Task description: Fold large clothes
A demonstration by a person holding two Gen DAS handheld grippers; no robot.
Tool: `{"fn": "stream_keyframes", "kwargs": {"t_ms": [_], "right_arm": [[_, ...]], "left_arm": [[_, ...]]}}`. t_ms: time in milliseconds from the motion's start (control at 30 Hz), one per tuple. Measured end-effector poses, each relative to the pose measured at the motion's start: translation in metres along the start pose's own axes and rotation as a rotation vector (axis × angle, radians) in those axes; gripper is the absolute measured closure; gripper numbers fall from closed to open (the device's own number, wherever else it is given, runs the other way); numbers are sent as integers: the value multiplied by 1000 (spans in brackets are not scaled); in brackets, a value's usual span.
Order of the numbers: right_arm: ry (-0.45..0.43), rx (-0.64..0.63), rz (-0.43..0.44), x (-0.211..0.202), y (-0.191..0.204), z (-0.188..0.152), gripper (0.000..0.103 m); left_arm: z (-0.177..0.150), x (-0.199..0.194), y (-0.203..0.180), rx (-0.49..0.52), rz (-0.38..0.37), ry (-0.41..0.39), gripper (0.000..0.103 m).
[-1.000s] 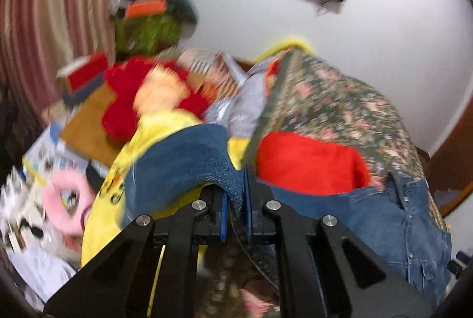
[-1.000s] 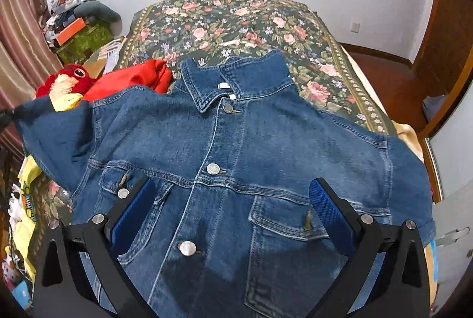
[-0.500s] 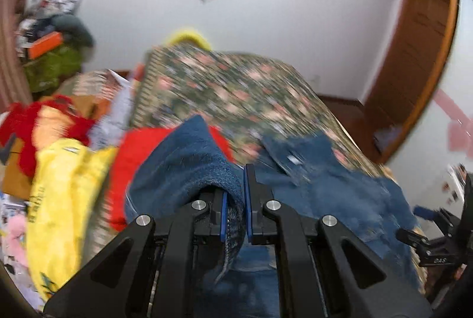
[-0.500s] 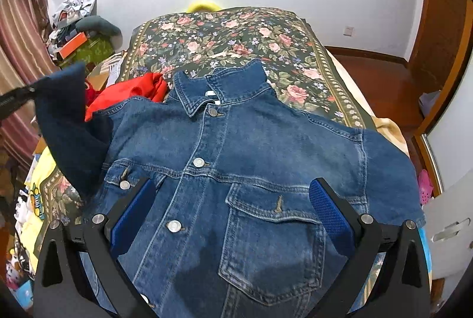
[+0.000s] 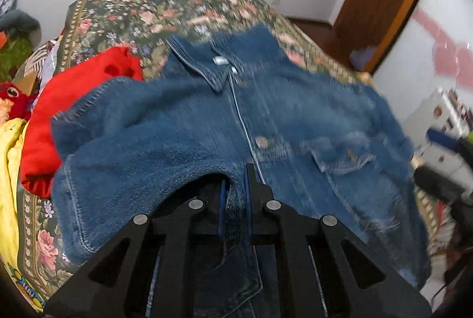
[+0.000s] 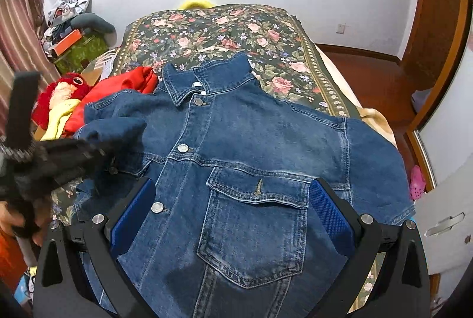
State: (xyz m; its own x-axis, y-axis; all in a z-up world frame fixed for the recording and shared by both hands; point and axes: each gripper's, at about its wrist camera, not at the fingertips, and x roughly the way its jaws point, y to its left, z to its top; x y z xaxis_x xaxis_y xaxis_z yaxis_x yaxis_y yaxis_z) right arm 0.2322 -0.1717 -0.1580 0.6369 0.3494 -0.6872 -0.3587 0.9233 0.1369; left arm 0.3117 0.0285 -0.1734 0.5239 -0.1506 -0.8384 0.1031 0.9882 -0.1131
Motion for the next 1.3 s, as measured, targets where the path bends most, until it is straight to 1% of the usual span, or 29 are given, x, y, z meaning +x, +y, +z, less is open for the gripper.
{"fn": "stream_keyframes", "kwargs": {"t_ms": [100,167,200,233,267,400,467,533,600,667,800,867,1000,1100,1200,1300], "right_arm": [[3,-22,-13,2,3,0,0],[7,-40,-19,4,7,1,0],[6,-46,-20,4,9,1,0],[2,-55,-20,4,12,1,0],[-3,-66,-18,3,15,3,0],[-17,-117,-9,3,35,7,0],[-19,-156,0,6,49,10,0],[-17,-195,12,9,65,11,0],[-11,-242,24,14,83,11,0],[1,-298,41,21,104,10,0],[47,-408,92,41,146,5,0],[74,-467,103,53,165,1,0],[98,-586,83,73,197,-7,2],[88,-680,39,87,218,-13,2],[105,-817,4,103,243,-25,2],[88,-931,-53,116,259,-35,5]], "left_arm": [[-7,4,-5,34,15,15,90],[-10,2,-3,36,1,28,82],[-13,-1,-1,34,-11,31,79],[-15,-4,1,34,-19,30,71],[-16,-10,5,35,-24,25,63],[-25,-45,25,24,-34,-29,54],[-32,-67,42,7,6,-73,42],[-41,-87,61,-8,87,-126,40],[-50,-100,81,-31,164,-157,39],[-60,-108,100,-60,196,-160,38],[-86,-112,137,-133,239,-124,38],[-99,-112,149,-162,248,-114,38],[-120,-111,167,-228,242,-94,38],[-137,-111,180,-287,228,-84,38],[-149,-110,189,-324,220,-71,38],[-156,-112,196,-344,227,-67,38]]}}
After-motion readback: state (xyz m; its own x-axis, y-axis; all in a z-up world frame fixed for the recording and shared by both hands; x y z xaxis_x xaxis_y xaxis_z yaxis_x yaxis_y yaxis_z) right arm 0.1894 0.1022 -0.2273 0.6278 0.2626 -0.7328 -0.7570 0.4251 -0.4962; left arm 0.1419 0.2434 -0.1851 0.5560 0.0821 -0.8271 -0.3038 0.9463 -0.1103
